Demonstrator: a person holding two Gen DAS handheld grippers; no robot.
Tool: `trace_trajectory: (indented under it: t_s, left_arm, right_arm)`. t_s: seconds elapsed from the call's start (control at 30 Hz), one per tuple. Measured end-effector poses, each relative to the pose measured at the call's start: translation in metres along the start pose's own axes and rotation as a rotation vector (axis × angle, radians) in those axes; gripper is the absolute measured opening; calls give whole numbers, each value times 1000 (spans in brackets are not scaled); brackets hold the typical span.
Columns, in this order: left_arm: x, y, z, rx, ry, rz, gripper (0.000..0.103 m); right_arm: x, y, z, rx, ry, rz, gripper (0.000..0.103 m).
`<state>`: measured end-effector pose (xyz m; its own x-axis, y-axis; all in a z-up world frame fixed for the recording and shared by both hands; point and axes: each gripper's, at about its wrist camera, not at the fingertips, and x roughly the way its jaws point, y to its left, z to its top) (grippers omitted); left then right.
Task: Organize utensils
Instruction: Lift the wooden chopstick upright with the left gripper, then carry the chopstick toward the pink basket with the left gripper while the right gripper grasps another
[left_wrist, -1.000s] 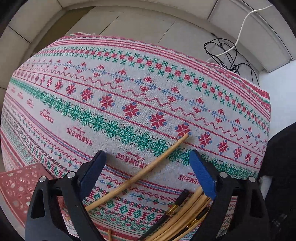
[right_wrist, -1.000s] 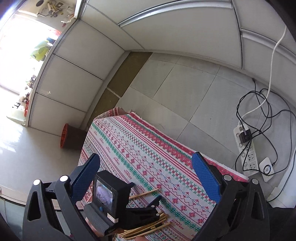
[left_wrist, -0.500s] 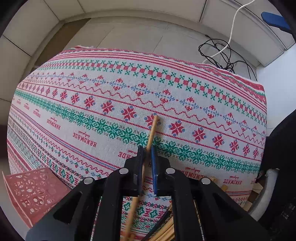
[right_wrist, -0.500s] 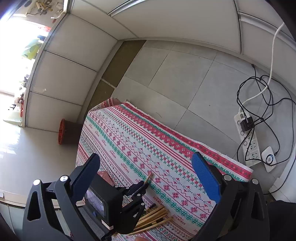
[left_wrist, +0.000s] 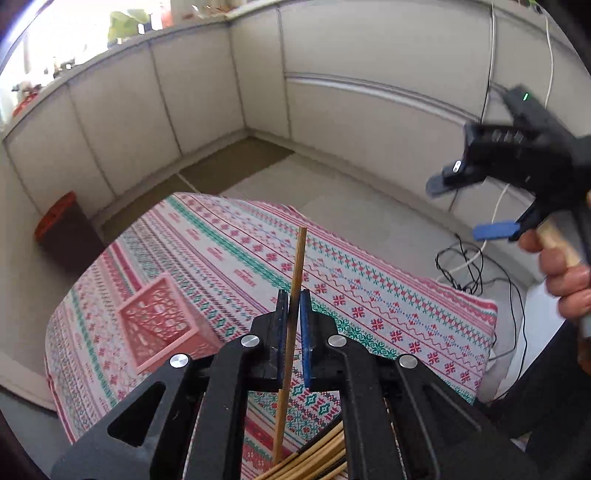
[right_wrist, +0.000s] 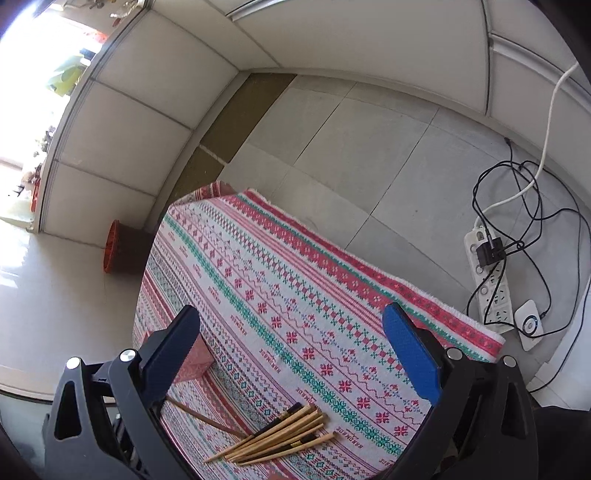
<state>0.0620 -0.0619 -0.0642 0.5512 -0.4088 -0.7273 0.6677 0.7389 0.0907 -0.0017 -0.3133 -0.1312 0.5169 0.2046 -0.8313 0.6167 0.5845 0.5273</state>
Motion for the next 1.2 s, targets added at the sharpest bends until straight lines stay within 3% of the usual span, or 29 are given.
trace_trajectory:
  t_s: [0.23, 0.33, 0.43, 0.5, 0.63, 0.77, 0.93, 1.03, 1.2]
  left_arm:
    - [-122, 9, -23, -113, -230, 99, 5]
    - [-163, 16, -34, -160, -327, 158, 5]
    - [-203, 30, -45, -220, -416, 206, 5]
    - [-227, 38, -54, -262, -470, 235, 5]
    - [-263, 51, -69, -322, -545, 342, 5]
    - [-297, 62, -86, -400, -630, 426, 5]
    - [-323, 71, -98, -457, -690, 505, 5]
    - [-329, 76, -103, -497, -714, 543, 5]
    - [-343, 80, -117, -515, -756, 568, 5]
  right_arm:
    - [52, 40, -55, -160, 216, 20, 96]
    - [59, 57, -77, -229, 238, 18, 96]
    - [65, 77, -104, -294, 319, 96, 96]
    - [70, 93, -131, -367, 345, 101, 96]
    - [76, 144, -200, -750, 303, 56, 96]
    - [87, 189, -277, -1189, 315, 87, 96]
    - [110, 218, -342, -1669, 310, 130, 96]
    - [129, 227, -359, -1737, 432, 148, 95]
    - [158, 229, -387, -1837, 549, 108, 95]
